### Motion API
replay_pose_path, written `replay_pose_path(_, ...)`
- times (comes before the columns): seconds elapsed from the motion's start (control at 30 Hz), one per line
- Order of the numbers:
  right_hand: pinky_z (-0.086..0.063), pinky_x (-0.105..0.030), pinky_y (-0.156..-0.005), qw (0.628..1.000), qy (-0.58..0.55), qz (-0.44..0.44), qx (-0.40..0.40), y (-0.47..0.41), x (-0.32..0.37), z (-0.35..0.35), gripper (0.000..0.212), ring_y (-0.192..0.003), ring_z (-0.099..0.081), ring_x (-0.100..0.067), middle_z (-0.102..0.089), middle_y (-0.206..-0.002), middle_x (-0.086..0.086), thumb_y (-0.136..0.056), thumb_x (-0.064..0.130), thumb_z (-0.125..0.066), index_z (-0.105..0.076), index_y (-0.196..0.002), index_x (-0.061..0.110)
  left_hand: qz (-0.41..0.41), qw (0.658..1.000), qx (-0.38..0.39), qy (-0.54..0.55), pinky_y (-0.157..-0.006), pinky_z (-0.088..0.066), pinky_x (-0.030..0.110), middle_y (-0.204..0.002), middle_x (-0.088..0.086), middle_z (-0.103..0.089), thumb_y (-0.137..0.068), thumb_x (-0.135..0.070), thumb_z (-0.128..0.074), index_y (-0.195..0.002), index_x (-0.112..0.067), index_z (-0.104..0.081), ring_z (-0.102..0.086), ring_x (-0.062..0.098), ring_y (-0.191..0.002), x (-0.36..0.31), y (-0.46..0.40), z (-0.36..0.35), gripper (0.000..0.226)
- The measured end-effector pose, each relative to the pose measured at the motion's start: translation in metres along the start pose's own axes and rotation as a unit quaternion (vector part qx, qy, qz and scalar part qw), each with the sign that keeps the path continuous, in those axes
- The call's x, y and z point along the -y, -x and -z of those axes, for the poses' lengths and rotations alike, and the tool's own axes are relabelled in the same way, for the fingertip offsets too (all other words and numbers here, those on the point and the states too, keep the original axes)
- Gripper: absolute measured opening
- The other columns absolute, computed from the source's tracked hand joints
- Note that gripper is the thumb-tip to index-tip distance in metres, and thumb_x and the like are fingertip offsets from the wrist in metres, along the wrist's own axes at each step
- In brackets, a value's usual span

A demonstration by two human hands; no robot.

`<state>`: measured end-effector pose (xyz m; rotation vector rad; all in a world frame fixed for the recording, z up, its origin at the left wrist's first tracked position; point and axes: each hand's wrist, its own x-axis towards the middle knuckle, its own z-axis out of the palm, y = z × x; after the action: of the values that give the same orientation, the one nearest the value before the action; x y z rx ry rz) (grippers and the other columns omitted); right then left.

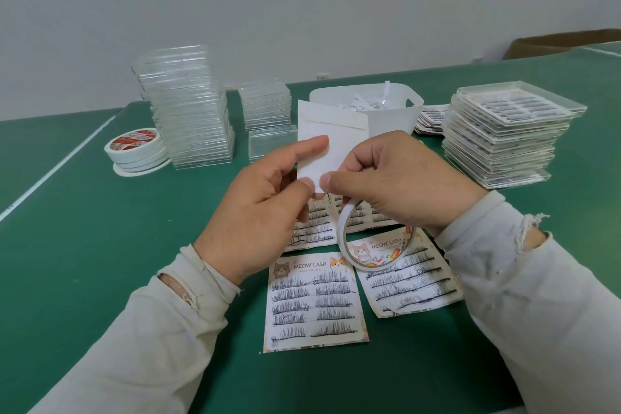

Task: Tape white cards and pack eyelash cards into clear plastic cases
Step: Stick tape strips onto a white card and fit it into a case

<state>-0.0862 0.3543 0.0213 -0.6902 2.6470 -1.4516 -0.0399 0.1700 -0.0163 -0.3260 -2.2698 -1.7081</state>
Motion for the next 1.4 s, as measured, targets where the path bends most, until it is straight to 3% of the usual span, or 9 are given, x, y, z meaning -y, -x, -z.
replay_pose_path(0.2, -0.034, -0.007, -0.043, 1.0, -0.008, 0.003, 0.001, 0.0, 0.0, 0.0, 0.028, -0.038, -0.047, 0.002, -0.067, -0.053, 0.009, -0.083, 0.033, -0.08, -0.074, -0.067, 0.012, 0.009, 0.999, -0.018, 0.051, -0.076, -0.05, 0.04, -0.106, 0.019, -0.065, -0.088, -0.017, -0.049, -0.12, -0.039, -0.073, -0.059, 0.015, -0.069, -0.002, -0.001, 0.0, 0.046)
replay_pose_path(0.3, -0.033, -0.007, -0.042, 1.0, -0.002, 0.008, 0.002, 0.0, -0.001, -0.001, 0.03, -0.037, -0.045, 0.001, -0.061, -0.047, 0.012, -0.082, 0.036, -0.08, -0.073, -0.066, 0.011, -0.017, 1.0, -0.024, 0.006, -0.093, -0.054, 0.037, -0.118, -0.012, -0.073, -0.091, -0.024, -0.061, -0.121, -0.04, -0.069, -0.067, 0.004, -0.099, -0.002, 0.002, -0.003, 0.035)
replay_pose_path(0.37, -0.033, -0.008, -0.041, 1.0, 0.008, 0.011, 0.007, 0.0, -0.002, -0.001, 0.03, -0.037, -0.045, 0.001, -0.061, -0.047, 0.011, -0.084, 0.036, -0.079, -0.074, -0.068, 0.011, -0.028, 0.999, -0.023, -0.024, -0.108, -0.048, 0.041, -0.128, -0.015, -0.069, -0.093, -0.017, -0.066, -0.125, -0.039, -0.065, -0.062, 0.005, -0.12, -0.002, 0.003, -0.005, 0.038)
replay_pose_path(0.43, -0.035, -0.01, -0.043, 1.0, -0.004, 0.01, 0.029, 0.0, -0.001, 0.002, 0.025, -0.04, -0.045, 0.0, -0.071, -0.059, 0.006, -0.087, 0.033, -0.077, -0.077, -0.073, 0.013, -0.041, 0.998, -0.033, -0.035, -0.111, -0.046, 0.043, -0.129, -0.014, -0.069, -0.094, -0.012, -0.064, -0.125, -0.039, -0.064, -0.061, 0.006, -0.123, -0.003, 0.002, -0.003, 0.041)
replay_pose_path(0.6, -0.039, -0.024, -0.047, 0.991, -0.086, -0.006, 0.1, 0.002, 0.003, 0.011, 0.009, -0.049, -0.042, -0.014, -0.079, -0.081, 0.001, -0.091, 0.025, -0.074, -0.08, -0.092, 0.018, -0.077, 0.993, -0.068, -0.06, -0.111, -0.046, 0.032, -0.129, -0.021, -0.066, -0.091, -0.018, -0.061, -0.122, -0.045, -0.061, -0.059, 0.0, -0.124, -0.008, -0.001, 0.007, 0.041)
replay_pose_path(0.93, -0.039, -0.023, -0.054, 0.997, 0.072, 0.002, -0.036, 0.006, 0.007, 0.007, 0.026, -0.045, -0.056, 0.002, -0.073, -0.067, 0.012, -0.083, 0.046, -0.078, -0.063, -0.09, 0.025, -0.101, 0.989, -0.097, -0.038, -0.102, -0.048, 0.019, -0.127, -0.023, -0.067, -0.091, -0.018, -0.062, -0.123, -0.046, -0.063, -0.061, 0.0, -0.12, -0.005, -0.002, 0.006, 0.042)
replay_pose_path(1.1, -0.037, -0.021, -0.052, 0.997, 0.072, 0.016, -0.032, 0.005, 0.006, 0.004, 0.028, -0.043, -0.048, 0.0, -0.056, -0.05, 0.015, -0.083, 0.046, -0.076, -0.071, -0.076, 0.02, -0.077, 0.992, -0.096, 0.02, -0.097, -0.056, 0.031, -0.126, -0.012, -0.07, -0.093, -0.01, -0.062, -0.122, -0.042, -0.066, -0.067, 0.009, -0.116, 0.001, -0.004, 0.007, 0.043)
replay_pose_path(1.23, -0.037, -0.021, -0.053, 0.996, 0.069, -0.002, -0.051, 0.003, 0.004, 0.004, 0.03, -0.041, -0.048, 0.001, -0.056, -0.047, 0.016, -0.084, 0.047, -0.076, -0.07, -0.074, 0.019, -0.064, 0.99, -0.099, 0.075, -0.082, -0.062, 0.034, -0.117, 0.01, -0.066, -0.096, -0.002, -0.06, -0.122, -0.037, -0.07, -0.072, 0.011, -0.096, 0.002, -0.004, 0.005, 0.045)
replay_pose_path(1.4, -0.038, -0.022, -0.052, 0.994, 0.074, -0.01, -0.078, 0.001, 0.003, 0.004, 0.031, -0.04, -0.048, 0.001, -0.055, -0.045, 0.016, -0.084, 0.046, -0.076, -0.068, -0.071, 0.019, -0.058, 0.99, -0.094, 0.091, -0.079, -0.063, 0.036, -0.133, 0.004, -0.065, -0.091, -0.009, -0.061, -0.121, -0.036, -0.071, -0.073, 0.016, -0.101, 0.0, -0.003, 0.003, 0.042)
